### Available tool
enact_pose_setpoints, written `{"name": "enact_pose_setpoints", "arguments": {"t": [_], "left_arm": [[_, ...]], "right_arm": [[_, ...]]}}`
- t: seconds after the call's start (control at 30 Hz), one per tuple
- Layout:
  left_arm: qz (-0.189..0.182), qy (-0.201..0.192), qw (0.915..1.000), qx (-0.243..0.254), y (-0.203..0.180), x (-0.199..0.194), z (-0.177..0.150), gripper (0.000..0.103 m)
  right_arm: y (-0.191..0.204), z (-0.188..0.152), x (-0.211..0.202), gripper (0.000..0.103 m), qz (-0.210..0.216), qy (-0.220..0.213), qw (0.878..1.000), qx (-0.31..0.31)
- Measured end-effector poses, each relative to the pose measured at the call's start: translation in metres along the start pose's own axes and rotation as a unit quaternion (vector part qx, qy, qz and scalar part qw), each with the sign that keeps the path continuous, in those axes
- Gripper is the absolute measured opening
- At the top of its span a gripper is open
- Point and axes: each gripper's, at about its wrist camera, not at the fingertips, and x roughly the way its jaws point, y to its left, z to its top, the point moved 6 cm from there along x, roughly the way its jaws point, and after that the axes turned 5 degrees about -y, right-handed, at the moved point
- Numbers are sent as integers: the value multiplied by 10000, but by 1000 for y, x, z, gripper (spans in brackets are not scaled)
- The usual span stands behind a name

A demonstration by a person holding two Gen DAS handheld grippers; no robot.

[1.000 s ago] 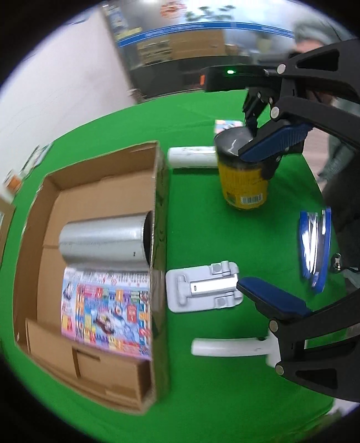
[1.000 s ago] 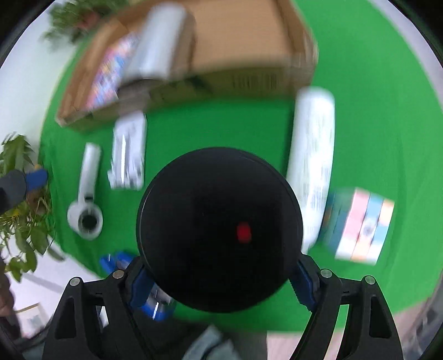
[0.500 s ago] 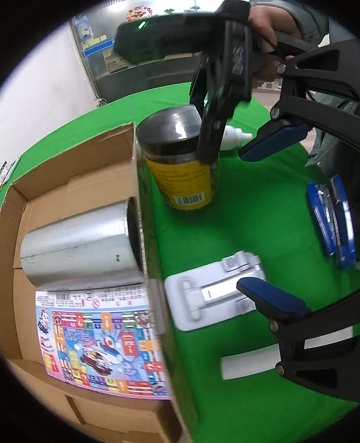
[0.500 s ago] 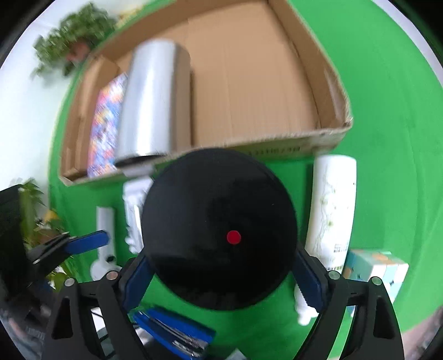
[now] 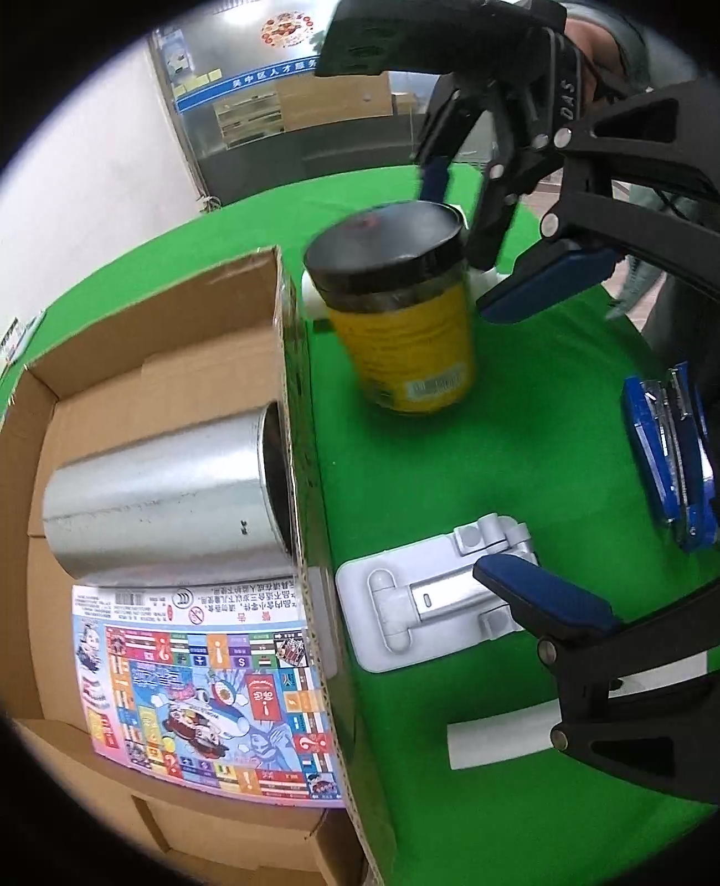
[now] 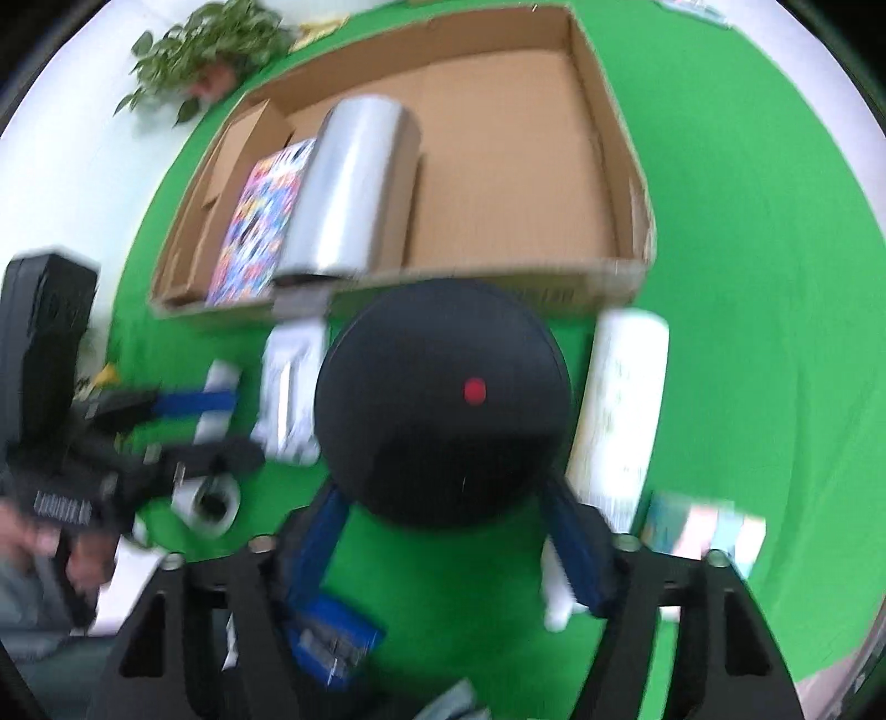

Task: Organize rigid objects
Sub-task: 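Grasp the yellow jar with the right tool and lift it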

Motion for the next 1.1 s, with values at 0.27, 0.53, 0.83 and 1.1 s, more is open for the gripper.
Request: {"name": "enact_pose_setpoints", "arguments": {"t": [0.27,0.53,0.83,1.1], "left_arm": [[86,99,9999,46,-2,8,-18,86],[-108,-558,9963,640,-4,13,-1,86],[-165,-1273,9535,2725,-30,28,5,86],[-273,-1531,9282,3381,-45,36,9,87]], "right_arm": [[-3,-24,14,38,256,352,9986,317],[8,-18,5,73,-135,-901,9933,-713],[8,-5,26,73,-478,-1610,9767,-1340],[9,10,46,74,5,-1525,9806,-1235]]}}
